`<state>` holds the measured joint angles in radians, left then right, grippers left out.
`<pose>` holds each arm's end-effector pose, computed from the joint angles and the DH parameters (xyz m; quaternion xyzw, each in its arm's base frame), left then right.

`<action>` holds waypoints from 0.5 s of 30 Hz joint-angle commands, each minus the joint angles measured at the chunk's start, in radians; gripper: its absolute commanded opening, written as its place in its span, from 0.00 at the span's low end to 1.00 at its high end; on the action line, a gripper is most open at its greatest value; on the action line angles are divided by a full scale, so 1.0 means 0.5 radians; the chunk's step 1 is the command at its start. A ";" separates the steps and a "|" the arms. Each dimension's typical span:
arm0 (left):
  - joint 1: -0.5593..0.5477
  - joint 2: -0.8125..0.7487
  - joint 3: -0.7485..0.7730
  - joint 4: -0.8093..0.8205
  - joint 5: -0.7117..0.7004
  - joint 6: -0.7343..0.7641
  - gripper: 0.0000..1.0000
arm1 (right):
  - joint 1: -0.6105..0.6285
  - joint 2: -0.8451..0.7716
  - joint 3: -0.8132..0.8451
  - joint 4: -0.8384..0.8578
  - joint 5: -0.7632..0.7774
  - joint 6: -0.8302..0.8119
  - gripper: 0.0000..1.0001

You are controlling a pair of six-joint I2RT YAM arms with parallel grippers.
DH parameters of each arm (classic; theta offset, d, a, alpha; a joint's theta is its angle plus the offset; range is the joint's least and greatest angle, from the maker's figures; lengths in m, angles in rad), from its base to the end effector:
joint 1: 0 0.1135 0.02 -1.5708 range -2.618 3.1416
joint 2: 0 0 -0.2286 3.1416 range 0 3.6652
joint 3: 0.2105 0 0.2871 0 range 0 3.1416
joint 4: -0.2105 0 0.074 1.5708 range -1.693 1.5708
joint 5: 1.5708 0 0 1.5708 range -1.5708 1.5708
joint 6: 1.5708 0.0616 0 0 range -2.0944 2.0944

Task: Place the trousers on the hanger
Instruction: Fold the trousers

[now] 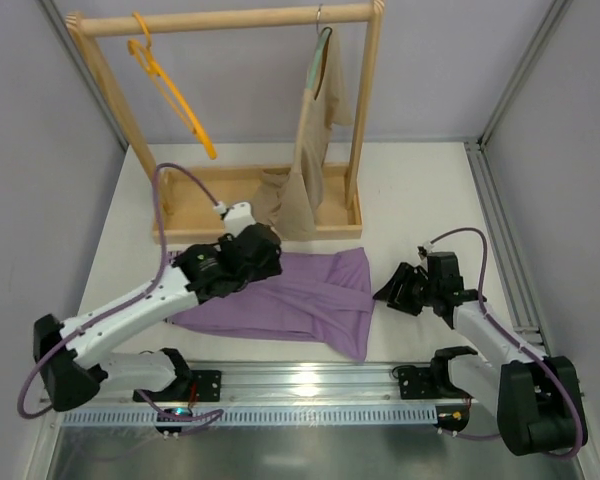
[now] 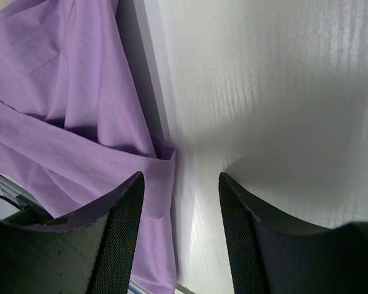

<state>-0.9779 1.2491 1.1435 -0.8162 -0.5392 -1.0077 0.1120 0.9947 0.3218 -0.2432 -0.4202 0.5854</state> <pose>0.1994 -0.2394 0.2594 -0.0985 0.9122 -0.1195 0.3793 0.2275 0.0509 0.0738 0.1520 0.9160 0.2930 0.2281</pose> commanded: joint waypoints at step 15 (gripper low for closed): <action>2.057 -0.397 -0.649 -0.018 0.974 0.530 0.66 | 0.058 0.397 0.135 0.416 0.033 0.075 0.04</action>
<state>0.0021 0.9890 0.8104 -0.8642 -0.1791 -0.8177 0.1368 1.1721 0.3164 -0.0689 -0.4400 0.6521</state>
